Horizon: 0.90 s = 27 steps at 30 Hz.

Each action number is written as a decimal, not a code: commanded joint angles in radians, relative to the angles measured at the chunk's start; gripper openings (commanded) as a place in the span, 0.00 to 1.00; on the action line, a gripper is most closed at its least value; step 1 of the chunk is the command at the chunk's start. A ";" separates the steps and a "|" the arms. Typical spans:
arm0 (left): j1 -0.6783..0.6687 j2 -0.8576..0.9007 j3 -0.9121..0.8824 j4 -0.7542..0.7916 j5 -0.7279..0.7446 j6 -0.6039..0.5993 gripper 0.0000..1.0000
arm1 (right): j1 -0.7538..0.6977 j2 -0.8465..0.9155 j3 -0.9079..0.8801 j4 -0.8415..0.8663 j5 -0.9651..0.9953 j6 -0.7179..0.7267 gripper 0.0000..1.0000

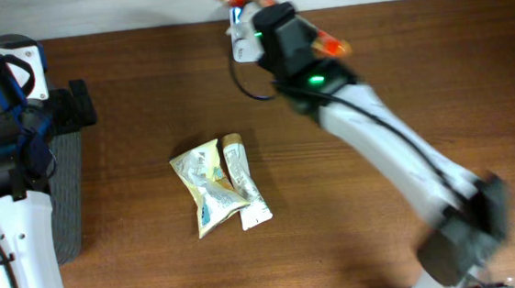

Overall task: Scan the item barcode
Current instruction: 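Hold the spaghetti package's barcode against the white scanner, then place the spaghetti package on the right side and release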

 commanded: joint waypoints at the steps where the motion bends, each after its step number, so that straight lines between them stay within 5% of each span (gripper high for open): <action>1: 0.002 -0.004 0.008 0.002 -0.006 0.010 0.99 | -0.095 -0.171 0.022 -0.337 0.026 0.555 0.04; 3: 0.002 -0.004 0.008 0.002 -0.006 0.010 0.99 | -0.190 -0.166 0.013 -0.553 -0.183 0.775 0.04; 5: 0.002 -0.004 0.008 0.002 -0.006 0.010 0.99 | -0.348 -0.139 -0.064 -0.636 -0.503 0.811 0.04; 8: 0.002 -0.004 0.008 0.003 -0.006 0.010 0.99 | -0.516 -0.080 -0.256 -0.568 -0.694 0.723 0.04; 13: 0.002 -0.004 0.008 0.002 -0.006 0.010 0.99 | -0.743 0.016 -0.372 -0.388 -0.690 0.702 0.04; 14: 0.002 -0.004 0.008 0.003 -0.006 0.010 0.99 | -0.787 0.016 -0.368 -0.384 -0.701 0.701 0.29; 15: 0.002 -0.004 0.008 0.002 -0.006 0.010 0.99 | -0.830 0.016 -0.362 -0.405 -0.797 0.628 0.77; 16: 0.002 -0.004 0.008 0.002 -0.006 0.010 0.99 | -0.863 0.016 -0.352 -0.437 -0.905 0.566 0.99; 22: 0.002 -0.004 0.008 0.002 -0.006 0.010 0.99 | -0.749 -0.001 -0.164 -0.704 -0.960 0.519 0.99; 27: 0.002 -0.004 0.008 0.003 -0.006 0.010 0.99 | -0.476 0.000 -0.170 -0.583 -0.967 0.655 0.99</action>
